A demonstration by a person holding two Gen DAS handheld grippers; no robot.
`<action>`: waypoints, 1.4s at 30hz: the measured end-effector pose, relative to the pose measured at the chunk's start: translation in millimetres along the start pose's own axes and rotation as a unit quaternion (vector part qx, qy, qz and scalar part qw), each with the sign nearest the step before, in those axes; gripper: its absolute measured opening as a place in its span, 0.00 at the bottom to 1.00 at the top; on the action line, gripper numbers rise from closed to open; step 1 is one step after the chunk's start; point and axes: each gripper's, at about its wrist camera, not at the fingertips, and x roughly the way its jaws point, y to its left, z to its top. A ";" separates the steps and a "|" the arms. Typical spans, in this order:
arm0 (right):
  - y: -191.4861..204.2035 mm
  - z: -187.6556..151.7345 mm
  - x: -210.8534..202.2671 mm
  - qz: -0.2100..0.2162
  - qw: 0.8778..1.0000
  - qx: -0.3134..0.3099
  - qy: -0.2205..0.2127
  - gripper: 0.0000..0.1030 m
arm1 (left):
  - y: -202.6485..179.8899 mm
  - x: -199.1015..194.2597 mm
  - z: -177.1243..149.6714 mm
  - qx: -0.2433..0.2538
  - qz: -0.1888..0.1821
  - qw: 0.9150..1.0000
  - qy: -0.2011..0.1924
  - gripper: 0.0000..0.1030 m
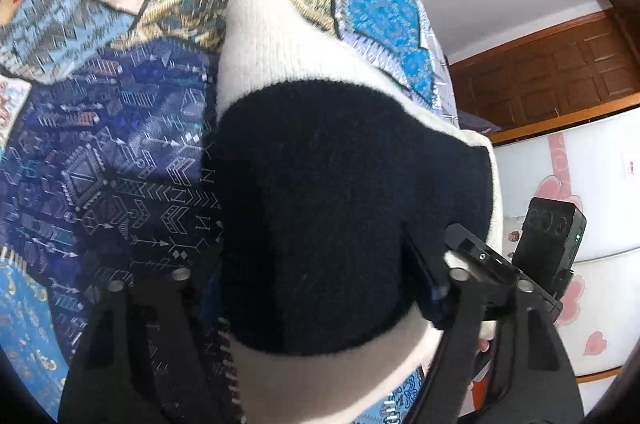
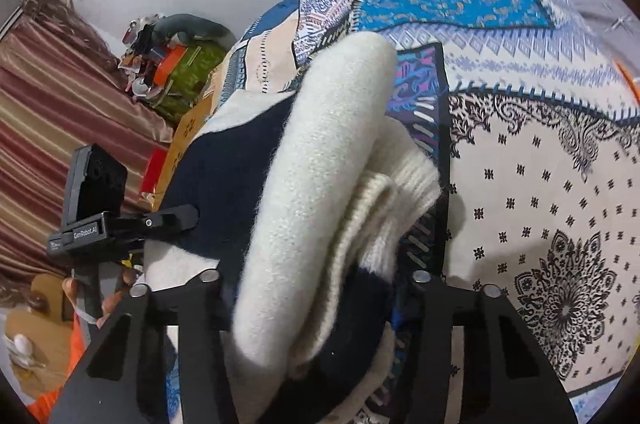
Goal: Fold small clothes
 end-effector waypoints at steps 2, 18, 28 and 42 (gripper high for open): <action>6.7 1.6 -4.4 0.001 1.000 -0.002 -0.007 0.42 | -6.9 -13.8 -1.8 0.019 0.002 1.000 -0.010 0.62; 102.6 13.8 -3.8 0.032 0.996 -0.074 -0.025 0.40 | 4.1 -125.5 -26.9 0.051 0.020 0.994 -0.095 0.61; 101.5 -7.3 57.0 0.025 0.997 -0.055 0.037 0.40 | 65.5 -107.1 -46.9 0.004 0.037 0.998 -0.050 0.61; 103.5 -14.0 34.6 -0.048 0.993 -0.108 0.028 0.49 | 79.3 -114.2 -58.5 0.036 0.117 0.988 -0.091 0.63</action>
